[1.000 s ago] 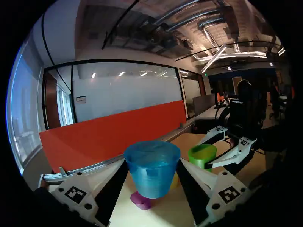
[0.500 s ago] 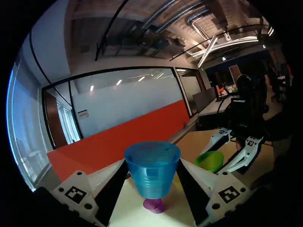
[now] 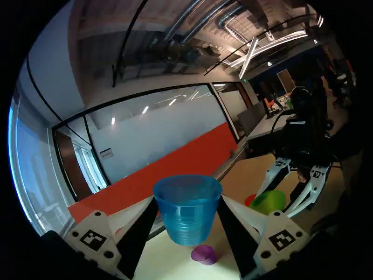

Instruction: Pour water

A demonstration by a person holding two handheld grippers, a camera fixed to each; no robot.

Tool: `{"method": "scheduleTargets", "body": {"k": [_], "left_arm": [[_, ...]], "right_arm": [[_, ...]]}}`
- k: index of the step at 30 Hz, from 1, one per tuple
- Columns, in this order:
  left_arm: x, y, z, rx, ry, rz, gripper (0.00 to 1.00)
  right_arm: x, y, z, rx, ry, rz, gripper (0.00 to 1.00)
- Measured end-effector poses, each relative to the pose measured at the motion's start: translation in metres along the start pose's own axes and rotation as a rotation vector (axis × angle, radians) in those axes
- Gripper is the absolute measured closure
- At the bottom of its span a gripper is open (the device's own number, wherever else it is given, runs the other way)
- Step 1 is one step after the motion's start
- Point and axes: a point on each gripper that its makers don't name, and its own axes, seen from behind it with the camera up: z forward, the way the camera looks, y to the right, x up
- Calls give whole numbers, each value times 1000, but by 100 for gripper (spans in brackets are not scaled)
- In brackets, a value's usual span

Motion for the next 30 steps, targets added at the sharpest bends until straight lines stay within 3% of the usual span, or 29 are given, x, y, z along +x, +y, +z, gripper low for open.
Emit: {"method": "scheduleTargets", "body": {"k": [20,30], "left_arm": [[17,-7,2,13,6,142,16],[28,-3,1,1,14,212,16]], "right_arm": [[-2,-14,5,48,-3,-3,8],[-1,-16,9,65,-1,-6,8]]}}
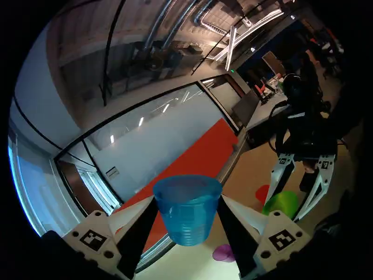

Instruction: Pour water

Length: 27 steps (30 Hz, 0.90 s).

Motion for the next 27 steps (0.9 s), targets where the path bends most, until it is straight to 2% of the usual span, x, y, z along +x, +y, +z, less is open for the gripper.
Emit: {"method": "scheduleTargets", "body": {"k": [11,27], "left_arm": [[4,1,-1,5,-11,87,16],[12,6,-1,-11,-7,150,16]], "right_arm": [[3,2,2,6,13,8,8],[4,4,0,3,18,-8,8]]}}
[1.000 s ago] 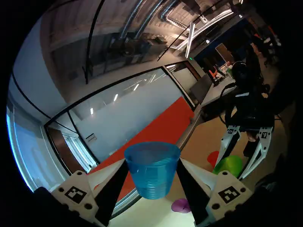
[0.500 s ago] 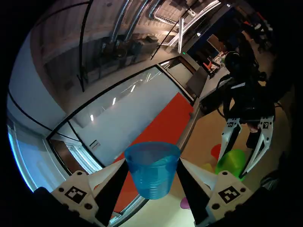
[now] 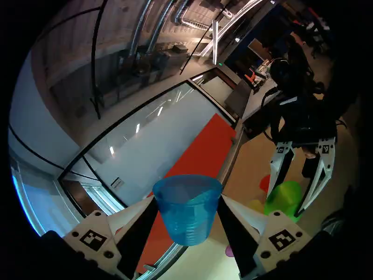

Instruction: Pour water

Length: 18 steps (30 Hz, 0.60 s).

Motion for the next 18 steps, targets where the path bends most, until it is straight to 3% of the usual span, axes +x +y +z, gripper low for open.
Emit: {"method": "scheduleTargets", "body": {"k": [18], "left_arm": [[1,0,5,-1,-1,76,16]], "right_arm": [[1,0,2,2,-4,-7,8]]}}
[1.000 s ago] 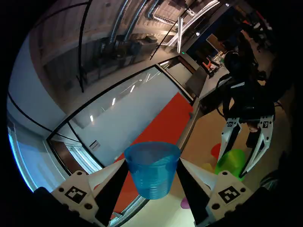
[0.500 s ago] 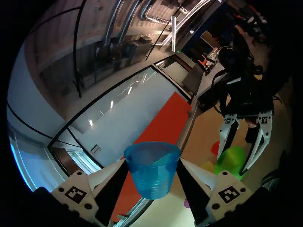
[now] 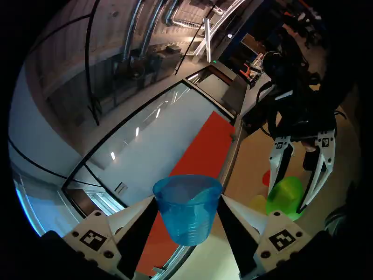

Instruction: Pour water

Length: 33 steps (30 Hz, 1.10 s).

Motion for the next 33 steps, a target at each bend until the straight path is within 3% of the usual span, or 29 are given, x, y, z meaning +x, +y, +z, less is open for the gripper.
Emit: {"method": "scheduleTargets", "body": {"k": [20,33], "left_arm": [[8,-1,3,-5,11,84,16],[13,-1,3,-9,18,114,16]], "right_arm": [[4,0,3,1,3,-11,8],[4,0,2,1,4,-14,9]]}}
